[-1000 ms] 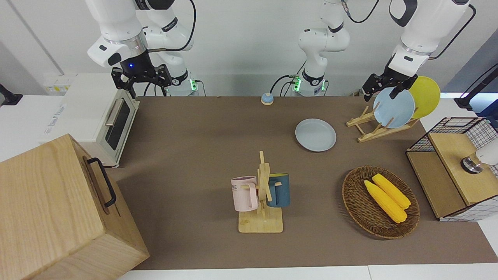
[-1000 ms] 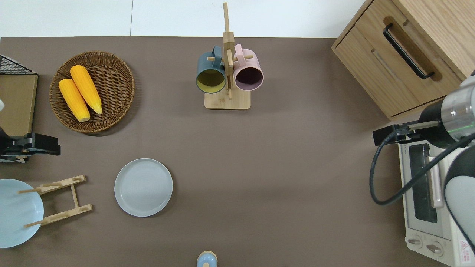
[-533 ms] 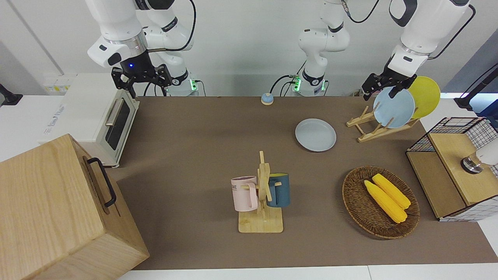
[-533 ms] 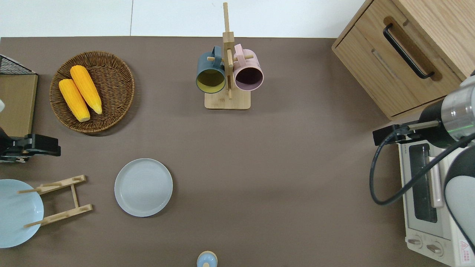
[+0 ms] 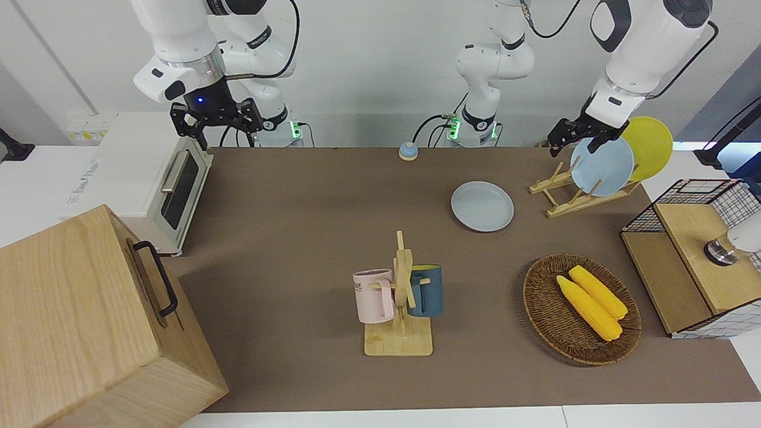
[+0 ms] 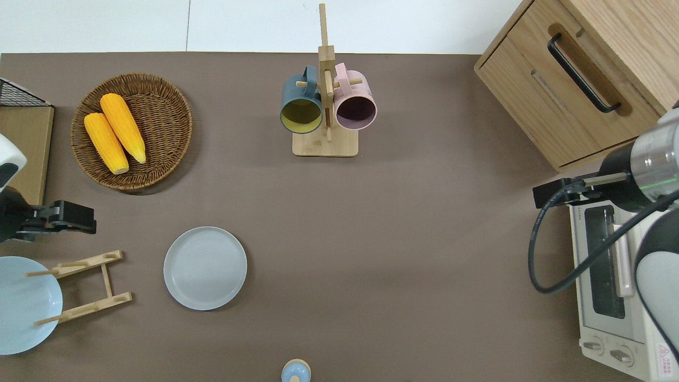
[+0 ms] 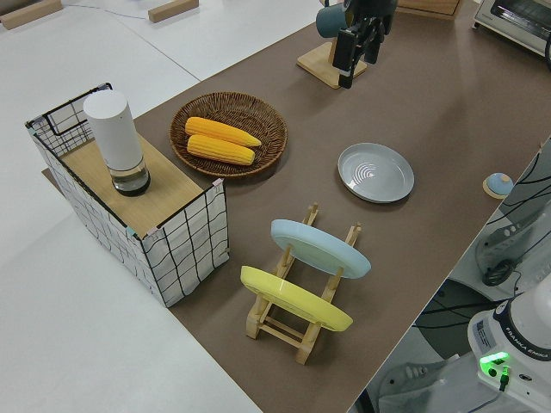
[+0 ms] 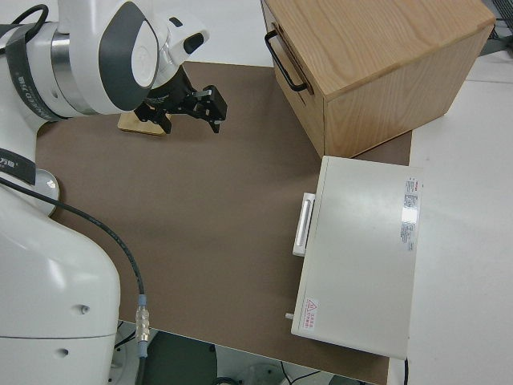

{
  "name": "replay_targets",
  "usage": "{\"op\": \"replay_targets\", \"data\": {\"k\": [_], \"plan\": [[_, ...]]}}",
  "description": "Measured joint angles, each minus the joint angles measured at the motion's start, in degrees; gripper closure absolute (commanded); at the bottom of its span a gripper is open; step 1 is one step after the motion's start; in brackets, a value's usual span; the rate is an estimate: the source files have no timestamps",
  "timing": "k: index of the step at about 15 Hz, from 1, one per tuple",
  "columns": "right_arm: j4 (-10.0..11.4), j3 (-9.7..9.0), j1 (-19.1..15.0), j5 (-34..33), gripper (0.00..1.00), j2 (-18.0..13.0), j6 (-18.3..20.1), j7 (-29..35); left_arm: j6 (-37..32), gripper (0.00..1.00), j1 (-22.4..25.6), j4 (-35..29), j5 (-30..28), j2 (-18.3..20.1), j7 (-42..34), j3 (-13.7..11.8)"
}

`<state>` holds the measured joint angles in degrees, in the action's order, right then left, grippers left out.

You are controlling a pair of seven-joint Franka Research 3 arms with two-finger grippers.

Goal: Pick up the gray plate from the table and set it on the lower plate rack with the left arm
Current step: 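Move the left gripper out to the edge of the gray plate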

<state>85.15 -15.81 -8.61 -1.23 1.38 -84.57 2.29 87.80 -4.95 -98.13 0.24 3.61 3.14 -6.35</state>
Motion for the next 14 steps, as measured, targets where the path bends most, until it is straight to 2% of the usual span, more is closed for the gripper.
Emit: {"op": "replay_targets", "data": {"k": [4, 8, 14], "plan": [[0.0, 0.0, 0.0, 0.0, 0.017, 0.0, 0.0, 0.0, 0.67, 0.01, 0.0, -6.06, 0.0, -0.39, 0.0, 0.06], [0.0, 0.0, 0.0, 0.0, 0.017, 0.0, 0.0, 0.0, 7.57, 0.01, -0.01, -13.18, -0.08, -0.79, 0.0, 0.32], [0.0, 0.0, 0.0, 0.0, 0.017, 0.0, 0.0, 0.0, 16.59, 0.01, -0.06, -21.84, -0.28, -1.47, 2.13, 3.55]]}}
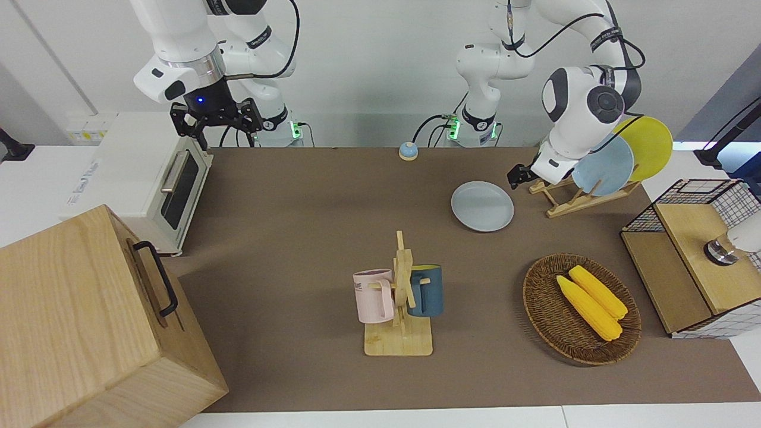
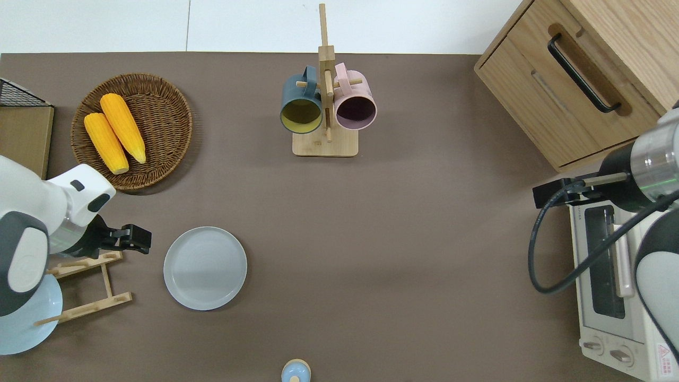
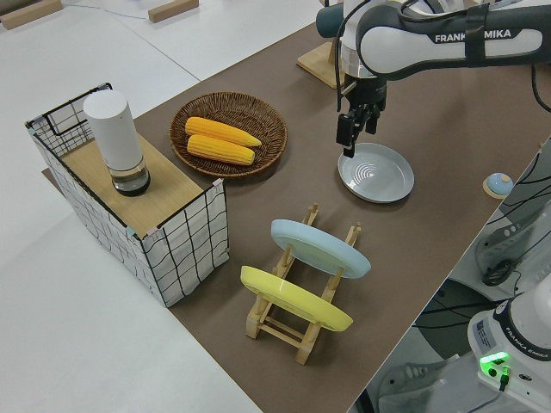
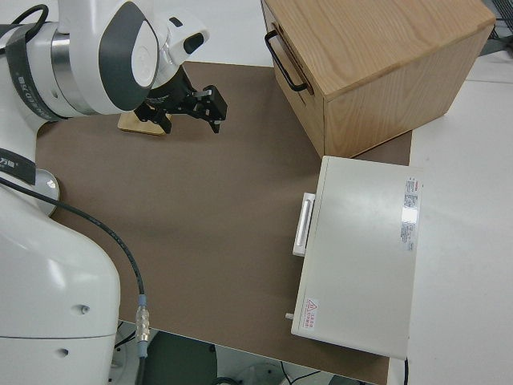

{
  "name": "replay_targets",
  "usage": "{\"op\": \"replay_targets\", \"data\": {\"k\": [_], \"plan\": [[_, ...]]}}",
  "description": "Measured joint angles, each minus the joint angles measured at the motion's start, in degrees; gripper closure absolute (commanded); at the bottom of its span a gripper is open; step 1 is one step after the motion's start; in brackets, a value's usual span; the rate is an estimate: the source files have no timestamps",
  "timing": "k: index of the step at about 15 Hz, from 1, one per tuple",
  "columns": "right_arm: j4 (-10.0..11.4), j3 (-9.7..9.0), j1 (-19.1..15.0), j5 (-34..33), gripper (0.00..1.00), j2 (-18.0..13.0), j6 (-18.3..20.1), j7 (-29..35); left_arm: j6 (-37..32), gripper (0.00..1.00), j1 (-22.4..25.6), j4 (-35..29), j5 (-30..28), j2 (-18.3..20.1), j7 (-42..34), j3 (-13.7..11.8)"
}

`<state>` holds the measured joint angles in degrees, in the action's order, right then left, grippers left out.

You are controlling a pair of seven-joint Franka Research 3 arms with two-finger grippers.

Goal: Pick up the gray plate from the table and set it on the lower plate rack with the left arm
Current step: 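Move the left gripper out to the edge of the gray plate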

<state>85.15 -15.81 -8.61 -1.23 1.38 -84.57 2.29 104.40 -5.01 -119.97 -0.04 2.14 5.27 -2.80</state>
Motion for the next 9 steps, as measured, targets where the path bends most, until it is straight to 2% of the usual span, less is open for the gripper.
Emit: {"op": "replay_targets", "data": {"k": [9], "plan": [[0.0, 0.0, 0.0, 0.0, 0.017, 0.0, 0.0, 0.0, 5.73, 0.02, -0.13, -5.32, -0.37, -4.37, 0.42, 0.45]]}}
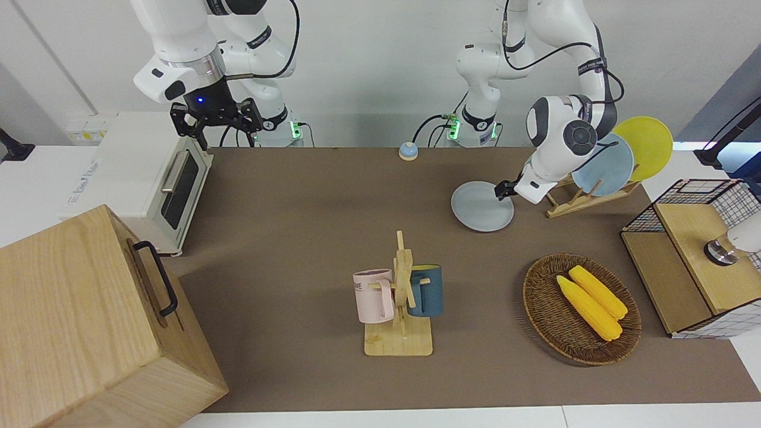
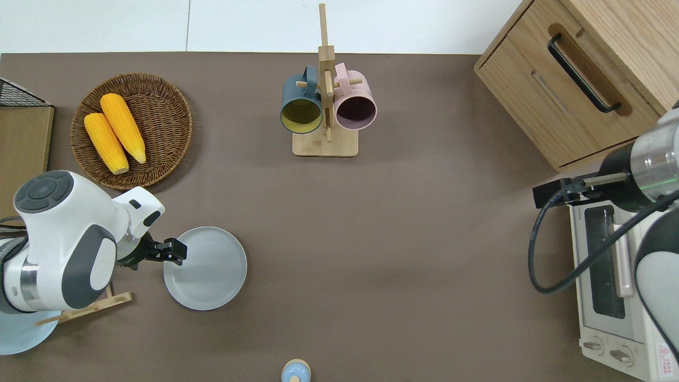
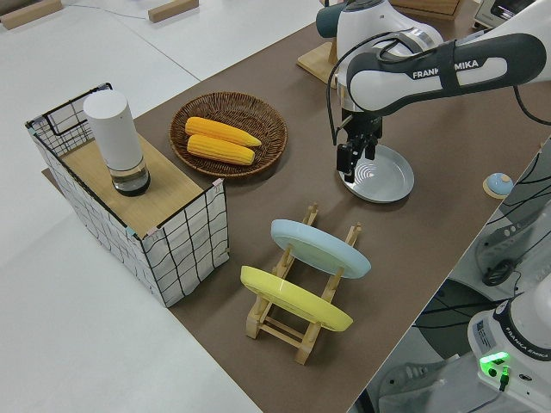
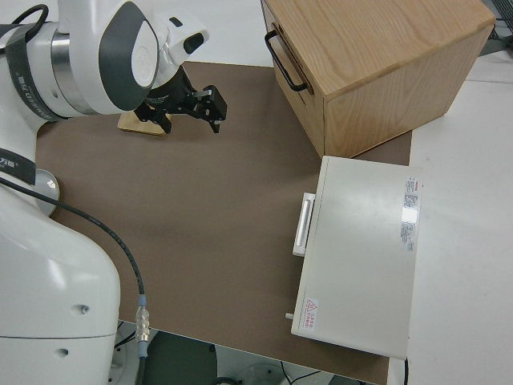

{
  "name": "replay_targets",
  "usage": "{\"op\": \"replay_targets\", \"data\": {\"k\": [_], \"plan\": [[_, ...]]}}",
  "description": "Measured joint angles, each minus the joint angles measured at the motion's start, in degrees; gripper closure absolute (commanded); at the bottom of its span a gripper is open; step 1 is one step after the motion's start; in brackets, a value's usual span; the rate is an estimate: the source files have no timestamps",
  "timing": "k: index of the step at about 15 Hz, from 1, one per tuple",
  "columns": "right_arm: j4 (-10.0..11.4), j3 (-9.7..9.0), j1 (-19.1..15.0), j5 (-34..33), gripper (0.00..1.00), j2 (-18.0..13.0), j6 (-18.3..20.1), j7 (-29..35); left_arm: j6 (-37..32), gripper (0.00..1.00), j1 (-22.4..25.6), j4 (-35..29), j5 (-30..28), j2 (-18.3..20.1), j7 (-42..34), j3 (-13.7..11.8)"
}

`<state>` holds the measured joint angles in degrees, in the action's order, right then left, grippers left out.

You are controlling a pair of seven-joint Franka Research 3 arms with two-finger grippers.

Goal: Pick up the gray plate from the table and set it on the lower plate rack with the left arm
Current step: 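Move the left gripper out to the edge of the gray plate, then close the left gripper on the gray plate's rim and lift it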

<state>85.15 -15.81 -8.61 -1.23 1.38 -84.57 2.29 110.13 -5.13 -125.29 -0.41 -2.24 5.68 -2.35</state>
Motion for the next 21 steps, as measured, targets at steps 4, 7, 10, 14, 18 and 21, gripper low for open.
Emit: {"op": "replay_targets", "data": {"k": [4, 7, 10, 14, 18, 21], "plan": [[0.0, 0.0, 0.0, 0.0, 0.017, 0.0, 0.0, 0.0, 1.26, 0.02, -0.07, -0.83, 0.0, -2.17, 0.0, 0.0], [0.0, 0.0, 0.0, 0.0, 0.017, 0.0, 0.0, 0.0, 4.64, 0.02, -0.14, -2.03, -0.01, -3.98, 0.0, 0.0], [0.0, 0.0, 0.0, 0.0, 0.017, 0.0, 0.0, 0.0, 5.89, 0.12, -0.15, -2.7, -0.01, -5.09, 0.01, 0.0], [0.0, 0.0, 0.0, 0.0, 0.017, 0.0, 0.0, 0.0, 6.95, 0.62, -0.15, -2.87, -0.01, -5.78, 0.32, 0.0], [0.0, 0.0, 0.0, 0.0, 0.017, 0.0, 0.0, 0.0, 6.99, 1.0, -0.27, -2.78, -0.36, -5.18, 1.84, -0.02], [0.0, 0.0, 0.0, 0.0, 0.017, 0.0, 0.0, 0.0, 6.74, 1.0, -0.12, -2.78, -0.23, -4.88, 2.01, -0.44]]}}
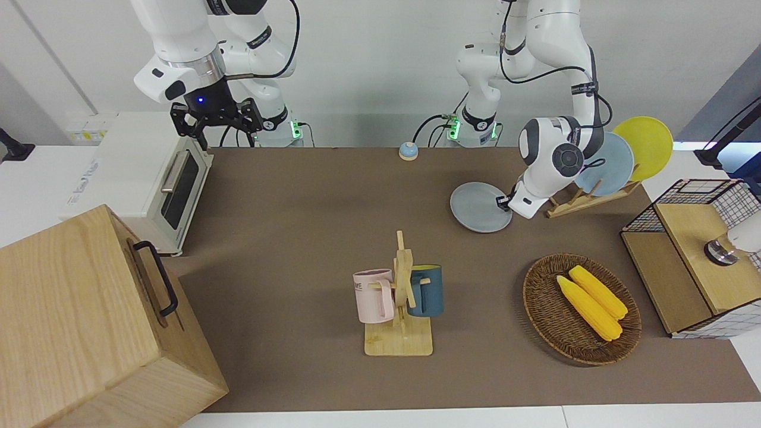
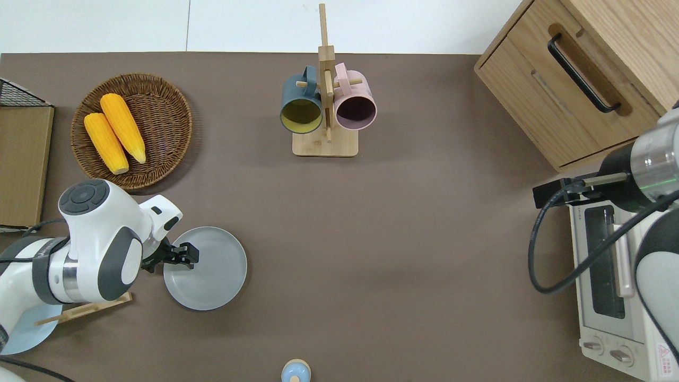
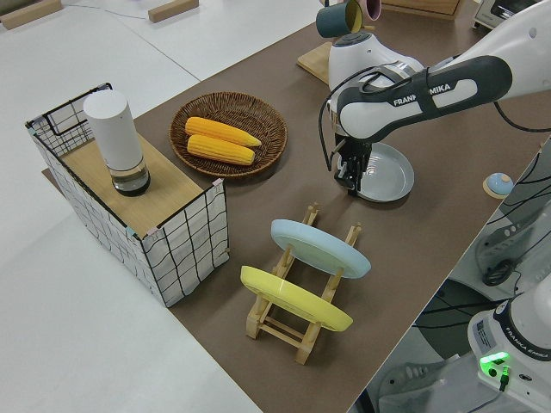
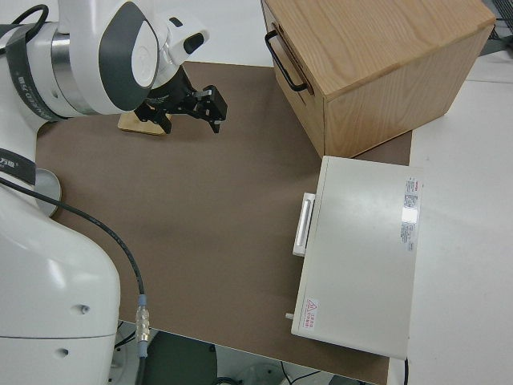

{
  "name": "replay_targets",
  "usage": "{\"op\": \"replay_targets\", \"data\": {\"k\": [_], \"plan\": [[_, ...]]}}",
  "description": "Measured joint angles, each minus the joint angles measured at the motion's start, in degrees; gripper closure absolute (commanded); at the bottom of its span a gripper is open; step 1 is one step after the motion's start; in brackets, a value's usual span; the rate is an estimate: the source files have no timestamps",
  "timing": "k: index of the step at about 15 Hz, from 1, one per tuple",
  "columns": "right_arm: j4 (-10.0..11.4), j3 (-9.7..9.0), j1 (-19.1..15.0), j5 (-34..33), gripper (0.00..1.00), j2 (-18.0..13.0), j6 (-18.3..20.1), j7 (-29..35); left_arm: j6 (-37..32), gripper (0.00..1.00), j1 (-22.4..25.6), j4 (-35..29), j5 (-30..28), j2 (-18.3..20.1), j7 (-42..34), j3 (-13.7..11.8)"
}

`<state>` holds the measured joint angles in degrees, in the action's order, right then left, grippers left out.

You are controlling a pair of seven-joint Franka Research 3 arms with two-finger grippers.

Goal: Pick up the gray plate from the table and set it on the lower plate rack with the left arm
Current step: 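Close the left gripper on the gray plate's rim and lift it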

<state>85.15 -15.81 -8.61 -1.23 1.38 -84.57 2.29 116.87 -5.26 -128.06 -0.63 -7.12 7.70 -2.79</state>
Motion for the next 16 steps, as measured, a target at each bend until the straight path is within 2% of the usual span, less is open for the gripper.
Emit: {"op": "replay_targets", "data": {"k": [7, 13, 16], "plan": [[0.0, 0.0, 0.0, 0.0, 0.017, 0.0, 0.0, 0.0, -0.82, 1.0, -0.09, 0.27, -0.45, 0.23, 0.01, 0.04], [0.0, 0.0, 0.0, 0.0, 0.017, 0.0, 0.0, 0.0, -6.99, 1.0, -0.13, 4.57, -0.58, 0.32, -0.02, -0.58], [0.0, 0.0, 0.0, 0.0, 0.017, 0.0, 0.0, 0.0, -11.06, 1.0, -0.13, 9.0, -0.51, 0.34, 0.08, -1.3]]}}
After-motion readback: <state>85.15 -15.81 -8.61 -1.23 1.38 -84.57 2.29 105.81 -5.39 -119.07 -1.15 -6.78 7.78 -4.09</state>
